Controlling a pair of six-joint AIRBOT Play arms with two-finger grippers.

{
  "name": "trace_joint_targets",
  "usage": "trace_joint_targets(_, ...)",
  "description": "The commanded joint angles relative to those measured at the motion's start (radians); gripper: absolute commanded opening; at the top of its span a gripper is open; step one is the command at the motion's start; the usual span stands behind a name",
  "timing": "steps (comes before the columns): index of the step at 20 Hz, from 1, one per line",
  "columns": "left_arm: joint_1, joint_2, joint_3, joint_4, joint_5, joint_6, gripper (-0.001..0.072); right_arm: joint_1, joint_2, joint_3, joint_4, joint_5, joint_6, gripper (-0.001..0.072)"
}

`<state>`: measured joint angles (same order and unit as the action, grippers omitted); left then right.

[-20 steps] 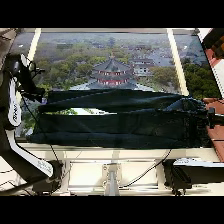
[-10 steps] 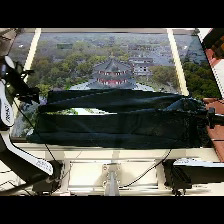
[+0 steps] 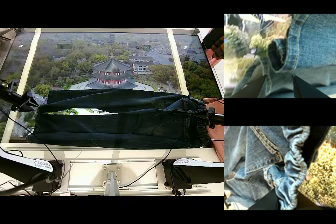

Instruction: Fold the clothes and pants, and hang the long-sleeved shirts on hangers.

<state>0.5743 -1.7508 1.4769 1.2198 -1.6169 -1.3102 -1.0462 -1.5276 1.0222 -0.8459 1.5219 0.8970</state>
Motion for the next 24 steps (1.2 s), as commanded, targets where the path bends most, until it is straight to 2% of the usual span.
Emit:
trace_joint_targets(1, 0.006, 0.053, -0.132, -0.060, 0.151, 0.139, 0.0347, 0.000, 0.000, 0.001, 0.000, -0.007, -0.002, 0.0055)
trace_joint_targets(4, -0.005, 0.048, -0.188, -0.118, 0.196, 0.200, 0.0372, 0.000, 0.000, 0.001, 0.000, -0.015, -0.002, 0.0055)
trace_joint_targets(10, -0.016, -0.009, -0.207, -0.220, 0.229, 0.205, 0.0361, 0.000, 0.000, 0.001, 0.001, -0.015, -0.002, 0.0055)
trace_joint_targets(11, -0.020, -0.016, -0.207, -0.235, 0.237, 0.211, 0.0330, 0.000, 0.000, 0.001, 0.002, -0.019, -0.002, 0.0055)
trace_joint_targets(12, -0.024, -0.018, -0.206, -0.239, 0.250, 0.213, 0.0163, 0.002, 0.000, 0.001, 0.004, -0.024, -0.002, 0.0055)
trace_joint_targets(13, -0.025, -0.018, -0.205, -0.238, 0.261, 0.226, 0.0036, 0.010, 0.000, 0.001, 0.003, -0.036, -0.002, 0.0055)
trace_joint_targets(17, -0.025, -0.017, -0.174, -0.270, 0.335, 0.212, 0.0030, 0.106, 0.000, 0.001, 0.006, -0.184, 0.000, 0.0055)
trace_joint_targets(22, -0.026, -0.017, -0.030, -0.292, 0.454, 0.125, 0.0029, 0.242, 0.000, 0.003, 0.140, -0.439, 0.002, 0.0055)
trace_joint_targets(24, -0.026, -0.017, 0.030, -0.317, 0.502, 0.088, 0.0028, 0.289, 0.000, 0.021, 0.143, -0.515, 0.003, 0.0055)
